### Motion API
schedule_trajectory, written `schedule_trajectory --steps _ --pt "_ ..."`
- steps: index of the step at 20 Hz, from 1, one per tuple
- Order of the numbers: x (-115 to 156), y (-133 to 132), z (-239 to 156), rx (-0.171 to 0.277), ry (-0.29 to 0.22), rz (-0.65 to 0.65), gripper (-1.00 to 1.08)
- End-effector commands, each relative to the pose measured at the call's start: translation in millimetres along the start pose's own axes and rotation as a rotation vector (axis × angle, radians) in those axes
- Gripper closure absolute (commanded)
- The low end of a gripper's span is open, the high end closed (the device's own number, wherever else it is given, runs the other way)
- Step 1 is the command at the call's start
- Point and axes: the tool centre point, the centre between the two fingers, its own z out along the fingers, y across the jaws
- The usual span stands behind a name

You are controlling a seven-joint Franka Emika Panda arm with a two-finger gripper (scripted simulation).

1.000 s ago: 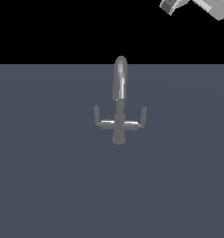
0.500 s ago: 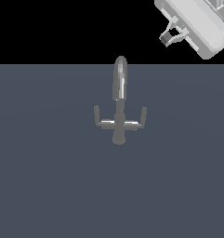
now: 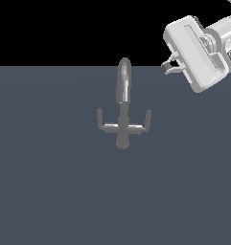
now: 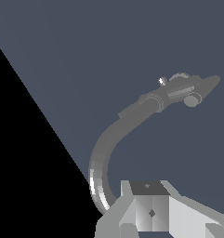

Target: Turn on the faucet by rotating a designated handle.

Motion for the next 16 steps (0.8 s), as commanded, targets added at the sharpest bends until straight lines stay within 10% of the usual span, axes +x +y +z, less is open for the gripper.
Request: schedule_trajectory --steps 1,16 --pt "14.7 9.2 5.6 0.058 -0.023 0.023 1.08" --pt "93.3 61.5 58.3 0.393 -0.160 0.172 1.08"
